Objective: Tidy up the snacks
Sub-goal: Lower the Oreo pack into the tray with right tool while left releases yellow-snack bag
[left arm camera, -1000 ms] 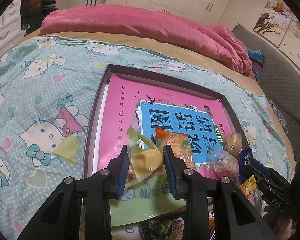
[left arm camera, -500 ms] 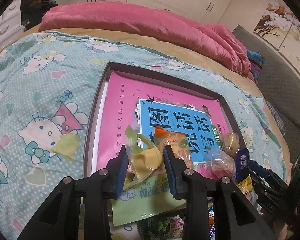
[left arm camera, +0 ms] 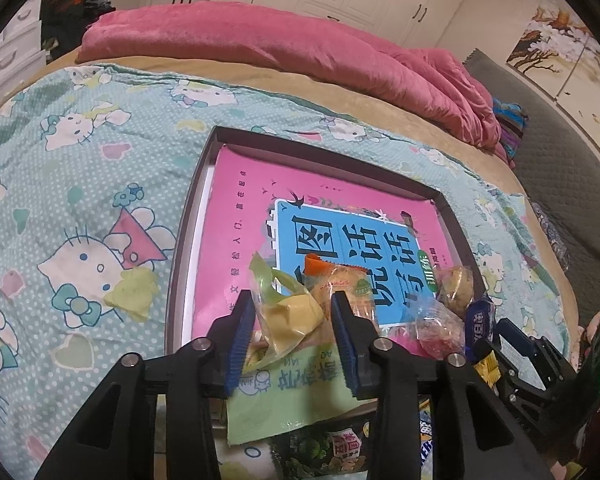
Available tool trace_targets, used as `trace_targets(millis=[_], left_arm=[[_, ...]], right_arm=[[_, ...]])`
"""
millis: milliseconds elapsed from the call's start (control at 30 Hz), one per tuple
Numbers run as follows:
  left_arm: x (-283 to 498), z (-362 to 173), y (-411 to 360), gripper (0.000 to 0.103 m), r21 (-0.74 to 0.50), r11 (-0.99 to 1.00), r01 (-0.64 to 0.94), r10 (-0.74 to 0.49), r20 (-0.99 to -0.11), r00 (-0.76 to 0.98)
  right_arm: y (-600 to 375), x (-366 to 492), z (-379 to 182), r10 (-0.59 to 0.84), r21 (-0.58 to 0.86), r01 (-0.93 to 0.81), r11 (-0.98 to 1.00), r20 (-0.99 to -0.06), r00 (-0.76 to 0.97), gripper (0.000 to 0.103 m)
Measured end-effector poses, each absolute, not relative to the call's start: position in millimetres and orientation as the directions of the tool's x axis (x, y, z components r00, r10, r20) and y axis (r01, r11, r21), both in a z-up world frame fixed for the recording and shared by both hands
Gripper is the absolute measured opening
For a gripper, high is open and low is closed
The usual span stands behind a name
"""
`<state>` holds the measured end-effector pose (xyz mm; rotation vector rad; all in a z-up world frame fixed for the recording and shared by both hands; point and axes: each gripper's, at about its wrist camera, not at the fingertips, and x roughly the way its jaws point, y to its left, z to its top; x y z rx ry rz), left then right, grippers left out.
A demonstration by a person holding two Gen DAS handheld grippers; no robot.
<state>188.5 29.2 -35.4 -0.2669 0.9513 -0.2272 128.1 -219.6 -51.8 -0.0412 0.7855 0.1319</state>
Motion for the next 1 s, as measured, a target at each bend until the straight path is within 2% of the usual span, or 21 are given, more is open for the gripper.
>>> trace_targets(millis=[733, 867, 1000], left_arm=[[187, -25, 35, 0.048, -0.351, 0.934, 0.069, -0.327, -0.757, 0.566], [185, -18, 36, 0.054, -0.363, 0.929, 0.076, -0.337, -0.742, 0.58], [183, -10, 35, 0.055, -0.369, 0.925, 0.085, -0.345, -0.729, 0.592]], right_arm=[[-222, 124, -49, 0.099, 0.004, -0.135, 0.991, -0.699, 0.708, 0.057], [-224, 123, -47, 0.099, 0.008, -0.13, 0.992, -0.695, 0.712, 0.057], [-224, 122, -46, 0.103, 0.014, -0.129, 0.992, -0.691, 0.716, 0.057]])
